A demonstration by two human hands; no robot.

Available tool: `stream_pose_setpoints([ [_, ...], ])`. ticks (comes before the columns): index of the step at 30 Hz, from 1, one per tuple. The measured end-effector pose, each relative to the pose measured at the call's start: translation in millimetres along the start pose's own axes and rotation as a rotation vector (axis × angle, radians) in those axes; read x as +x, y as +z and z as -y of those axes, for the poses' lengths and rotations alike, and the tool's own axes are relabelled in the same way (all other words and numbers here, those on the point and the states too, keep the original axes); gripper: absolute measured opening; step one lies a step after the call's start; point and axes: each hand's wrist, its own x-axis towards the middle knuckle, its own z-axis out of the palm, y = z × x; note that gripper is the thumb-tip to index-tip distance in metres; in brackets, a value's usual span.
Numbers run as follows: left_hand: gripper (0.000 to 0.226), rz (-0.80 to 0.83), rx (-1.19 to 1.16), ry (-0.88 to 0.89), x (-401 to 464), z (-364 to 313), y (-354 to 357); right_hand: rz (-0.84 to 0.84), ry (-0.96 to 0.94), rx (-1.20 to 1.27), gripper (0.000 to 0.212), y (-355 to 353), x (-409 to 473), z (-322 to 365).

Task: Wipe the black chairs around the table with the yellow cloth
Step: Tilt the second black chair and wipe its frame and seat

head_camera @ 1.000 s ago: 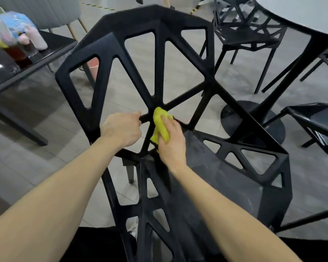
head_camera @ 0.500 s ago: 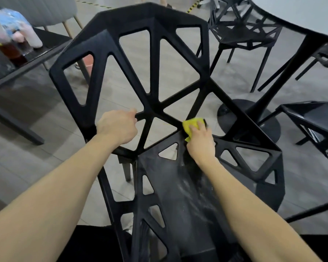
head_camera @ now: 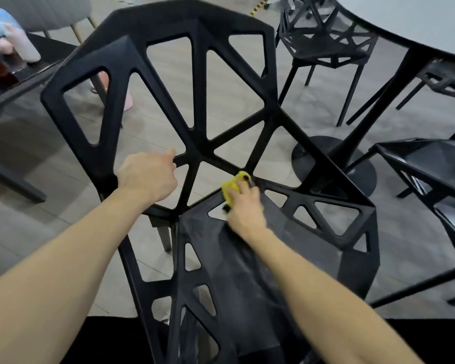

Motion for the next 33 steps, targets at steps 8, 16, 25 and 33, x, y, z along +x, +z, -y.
stream_pose_setpoints([
  [8,0.016,0.034,-0.015,-0.036,-1.2,-2.1,-1.6,0.016,0.003,-0.401,0.055,-65.3,-13.4,-108.2],
  [16,0.016,-0.005,0.044,-0.094,-1.1,-9.6,8.7,0.051,-0.126,-0.305,0.059,-28.4,12.8,-36.2],
  [25,0.091,0.090,0.310,-0.123,-34.7,-90.2,26.9,0.025,-0.105,-0.457,0.048,-59.2,-67.6,-125.0],
  [33,0.075,0.337,-0.180,0.346,-27.2,-178.0,66.4,0.112,-0.104,-0.439,0.046,-76.7,-37.5,-106.8],
])
